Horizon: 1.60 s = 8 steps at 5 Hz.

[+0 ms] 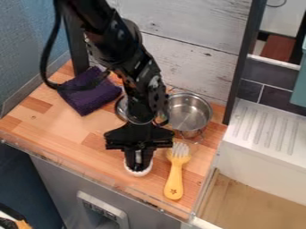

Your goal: Take the white object and put it bottom right corner of the desk

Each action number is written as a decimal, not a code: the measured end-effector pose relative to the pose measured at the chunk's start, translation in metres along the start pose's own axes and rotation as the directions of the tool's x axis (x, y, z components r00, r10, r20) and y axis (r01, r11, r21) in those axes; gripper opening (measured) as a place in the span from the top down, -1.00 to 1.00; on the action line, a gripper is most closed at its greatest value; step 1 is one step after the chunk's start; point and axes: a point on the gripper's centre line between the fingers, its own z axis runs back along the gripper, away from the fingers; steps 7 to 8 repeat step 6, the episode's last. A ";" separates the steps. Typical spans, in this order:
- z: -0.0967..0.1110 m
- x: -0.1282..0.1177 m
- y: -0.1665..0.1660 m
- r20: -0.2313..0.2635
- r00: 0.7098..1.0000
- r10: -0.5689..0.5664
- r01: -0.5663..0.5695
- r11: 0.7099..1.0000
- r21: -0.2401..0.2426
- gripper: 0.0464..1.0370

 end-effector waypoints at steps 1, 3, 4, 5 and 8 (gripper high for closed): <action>0.000 -0.001 0.001 -0.007 1.000 0.003 -0.003 1.000 0.006 -0.08; 0.026 0.000 0.001 0.030 0.999 0.025 -0.024 0.999 -0.035 -0.98; 0.048 0.006 0.005 0.052 0.997 0.053 -0.048 0.996 -0.078 -0.94; 0.074 0.011 0.006 0.091 0.994 0.067 -0.055 0.990 -0.127 -0.93; 0.075 0.011 0.007 0.094 0.993 0.066 -0.054 0.990 -0.128 -0.93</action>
